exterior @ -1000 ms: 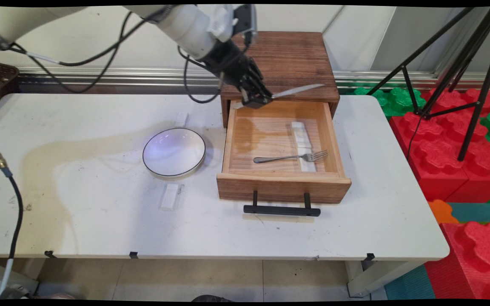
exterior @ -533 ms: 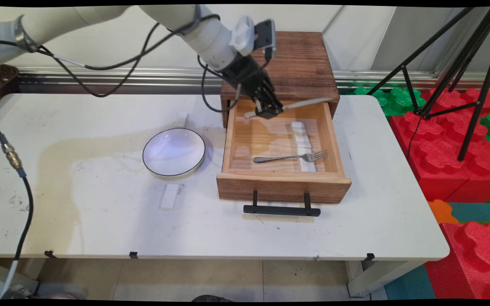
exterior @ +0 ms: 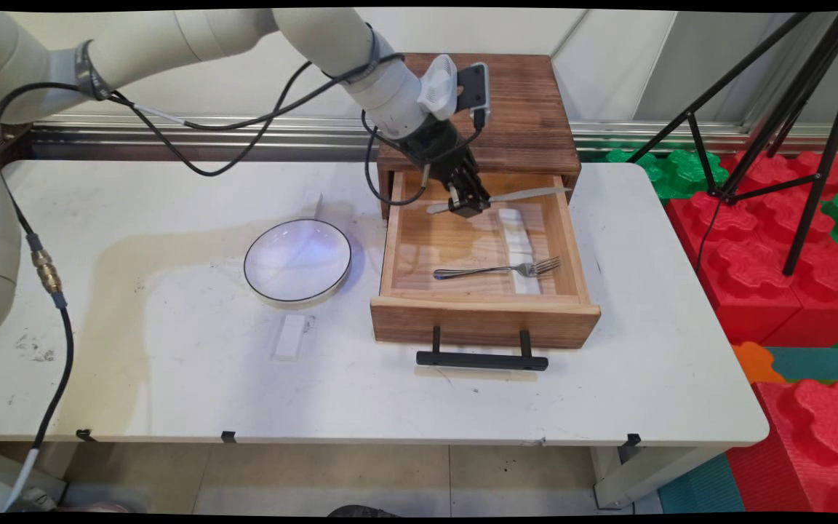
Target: Place the picked object into the drawer
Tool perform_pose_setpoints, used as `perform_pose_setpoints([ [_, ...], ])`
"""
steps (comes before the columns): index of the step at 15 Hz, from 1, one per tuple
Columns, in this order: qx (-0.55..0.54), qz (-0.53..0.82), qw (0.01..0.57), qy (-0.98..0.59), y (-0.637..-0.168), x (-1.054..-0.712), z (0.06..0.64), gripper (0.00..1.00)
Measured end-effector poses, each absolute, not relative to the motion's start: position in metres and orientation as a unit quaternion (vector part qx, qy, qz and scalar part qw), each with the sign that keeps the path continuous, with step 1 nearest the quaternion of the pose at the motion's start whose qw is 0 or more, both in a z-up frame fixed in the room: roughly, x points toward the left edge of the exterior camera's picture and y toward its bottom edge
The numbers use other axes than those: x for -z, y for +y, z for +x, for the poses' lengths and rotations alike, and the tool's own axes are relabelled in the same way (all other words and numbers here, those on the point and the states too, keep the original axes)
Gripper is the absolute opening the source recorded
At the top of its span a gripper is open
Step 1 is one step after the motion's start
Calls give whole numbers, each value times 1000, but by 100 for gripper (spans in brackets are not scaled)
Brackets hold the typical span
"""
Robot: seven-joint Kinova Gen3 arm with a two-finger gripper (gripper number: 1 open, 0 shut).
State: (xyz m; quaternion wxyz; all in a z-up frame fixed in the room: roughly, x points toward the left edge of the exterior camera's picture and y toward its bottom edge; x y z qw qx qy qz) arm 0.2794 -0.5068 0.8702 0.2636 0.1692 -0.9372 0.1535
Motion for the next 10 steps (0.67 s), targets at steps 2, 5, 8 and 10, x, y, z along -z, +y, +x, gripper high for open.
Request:
perform_pose_setpoints([
  [2, -151, 168, 257, -940, -512, -862, 279, 0],
  [5, -146, 165, 250, -943, -516, -851, 277, 0],
  [8, -144, 165, 245, -945, -519, -843, 278, 0],
  [10, -143, 165, 242, -945, -521, -839, 278, 0],
])
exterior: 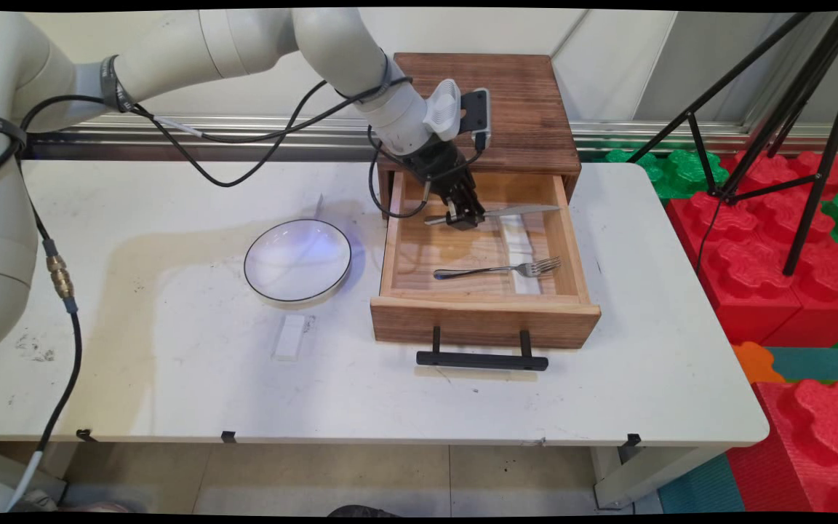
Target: Place the picked object into the drawer
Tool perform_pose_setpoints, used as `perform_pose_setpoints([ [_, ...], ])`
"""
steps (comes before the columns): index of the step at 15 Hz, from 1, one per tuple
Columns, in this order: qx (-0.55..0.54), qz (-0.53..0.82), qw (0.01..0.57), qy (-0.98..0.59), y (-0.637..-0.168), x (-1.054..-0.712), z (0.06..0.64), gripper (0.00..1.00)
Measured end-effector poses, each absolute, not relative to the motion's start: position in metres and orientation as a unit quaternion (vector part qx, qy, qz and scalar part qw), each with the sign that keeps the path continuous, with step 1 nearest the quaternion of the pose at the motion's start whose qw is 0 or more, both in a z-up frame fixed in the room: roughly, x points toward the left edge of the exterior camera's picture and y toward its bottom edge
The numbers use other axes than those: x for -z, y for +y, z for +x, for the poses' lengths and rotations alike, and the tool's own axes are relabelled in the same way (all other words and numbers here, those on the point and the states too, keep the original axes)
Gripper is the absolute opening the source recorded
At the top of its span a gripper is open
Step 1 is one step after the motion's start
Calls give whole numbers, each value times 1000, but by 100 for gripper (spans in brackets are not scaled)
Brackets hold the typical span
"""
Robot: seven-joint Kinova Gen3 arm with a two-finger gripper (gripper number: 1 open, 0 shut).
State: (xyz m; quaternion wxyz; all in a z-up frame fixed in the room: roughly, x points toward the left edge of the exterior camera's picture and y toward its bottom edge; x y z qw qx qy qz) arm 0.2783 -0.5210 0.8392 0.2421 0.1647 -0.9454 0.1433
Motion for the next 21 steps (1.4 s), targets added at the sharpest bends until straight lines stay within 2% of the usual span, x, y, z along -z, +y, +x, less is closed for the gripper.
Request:
perform_pose_setpoints([
  [15, -137, 166, 235, -948, -533, -813, 279, 0],
  [16, -137, 165, 236, -948, -534, -812, 278, 100],
  [21, -138, 164, 238, -947, -536, -812, 278, 100],
])
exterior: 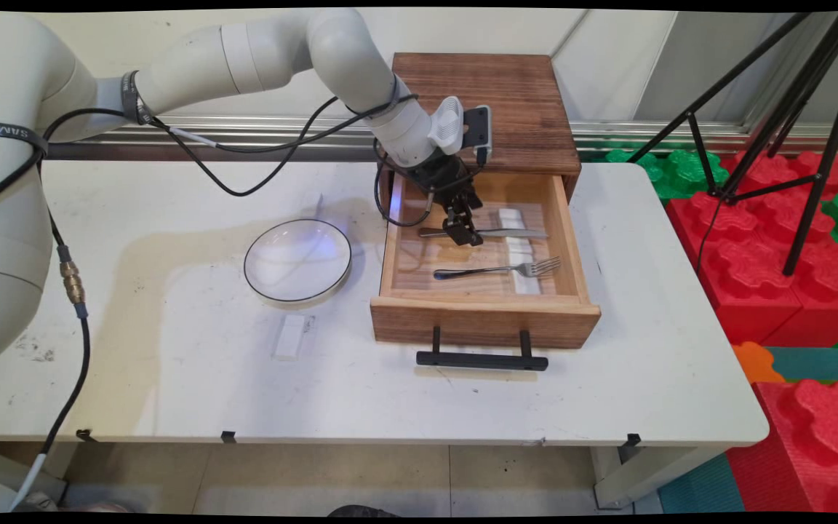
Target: Place the picked object into the drawer
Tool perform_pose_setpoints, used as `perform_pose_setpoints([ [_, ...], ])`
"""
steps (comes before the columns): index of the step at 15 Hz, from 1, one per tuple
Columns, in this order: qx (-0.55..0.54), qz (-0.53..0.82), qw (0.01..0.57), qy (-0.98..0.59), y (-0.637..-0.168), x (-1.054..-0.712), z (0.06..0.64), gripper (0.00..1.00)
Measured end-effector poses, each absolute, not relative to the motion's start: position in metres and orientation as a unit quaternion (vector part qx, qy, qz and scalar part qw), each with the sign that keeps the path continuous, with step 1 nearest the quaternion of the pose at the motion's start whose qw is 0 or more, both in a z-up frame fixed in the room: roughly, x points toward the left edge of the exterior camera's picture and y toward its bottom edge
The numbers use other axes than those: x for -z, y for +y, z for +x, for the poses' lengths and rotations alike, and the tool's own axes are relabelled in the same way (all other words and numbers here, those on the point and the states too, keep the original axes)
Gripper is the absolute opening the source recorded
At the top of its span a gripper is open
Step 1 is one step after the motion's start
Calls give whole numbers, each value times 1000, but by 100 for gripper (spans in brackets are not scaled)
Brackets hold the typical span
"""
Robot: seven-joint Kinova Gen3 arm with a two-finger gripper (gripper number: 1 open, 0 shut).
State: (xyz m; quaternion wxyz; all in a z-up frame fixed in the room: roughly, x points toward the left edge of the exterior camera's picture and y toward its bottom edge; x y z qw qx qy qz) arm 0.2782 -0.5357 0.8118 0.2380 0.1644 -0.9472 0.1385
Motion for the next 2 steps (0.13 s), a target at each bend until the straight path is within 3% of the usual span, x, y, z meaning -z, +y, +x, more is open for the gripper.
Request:
perform_pose_setpoints([
  [2, -140, 166, 240, -946, -536, -814, 279, 100],
])
